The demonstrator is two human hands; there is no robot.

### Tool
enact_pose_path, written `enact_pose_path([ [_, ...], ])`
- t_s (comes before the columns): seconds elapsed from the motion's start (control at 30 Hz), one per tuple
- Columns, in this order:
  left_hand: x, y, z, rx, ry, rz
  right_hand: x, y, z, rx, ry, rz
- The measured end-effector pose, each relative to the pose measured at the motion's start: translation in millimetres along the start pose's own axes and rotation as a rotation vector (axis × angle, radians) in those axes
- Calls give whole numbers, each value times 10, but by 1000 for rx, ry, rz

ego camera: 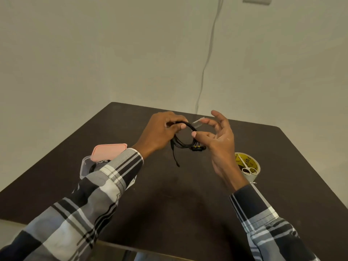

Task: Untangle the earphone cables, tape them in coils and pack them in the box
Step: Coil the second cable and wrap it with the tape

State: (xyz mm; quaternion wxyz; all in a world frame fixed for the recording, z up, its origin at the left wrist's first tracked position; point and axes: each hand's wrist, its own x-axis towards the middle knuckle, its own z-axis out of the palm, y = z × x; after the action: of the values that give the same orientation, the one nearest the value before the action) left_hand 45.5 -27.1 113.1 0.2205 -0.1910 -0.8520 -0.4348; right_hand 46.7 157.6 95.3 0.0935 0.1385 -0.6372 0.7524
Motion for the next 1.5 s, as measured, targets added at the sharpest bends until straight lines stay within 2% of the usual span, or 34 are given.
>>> enact_pose_path([
  [0.17, 33, 119, -51, -232, 18, -132, 24, -138, 38, -8, 26, -94],
  [0.27, 9, 169, -68, -294, 30, -142, 18, -158, 44, -16, 20, -125],
  [0.5, 22, 187, -33, -228, 64, -102, 13, -182, -2, -12, 26, -131],
  [0.83, 44, 303, 35, -63, 220, -2, 24, -375, -49, 63, 96, -195],
  [1.23, 71, 396, 24, 23, 242, 69, 34, -410, 52, -92, 48, -196],
  [1.5, 30, 427, 73, -28, 232, 73, 43, -432, 53, -102, 47, -210],
])
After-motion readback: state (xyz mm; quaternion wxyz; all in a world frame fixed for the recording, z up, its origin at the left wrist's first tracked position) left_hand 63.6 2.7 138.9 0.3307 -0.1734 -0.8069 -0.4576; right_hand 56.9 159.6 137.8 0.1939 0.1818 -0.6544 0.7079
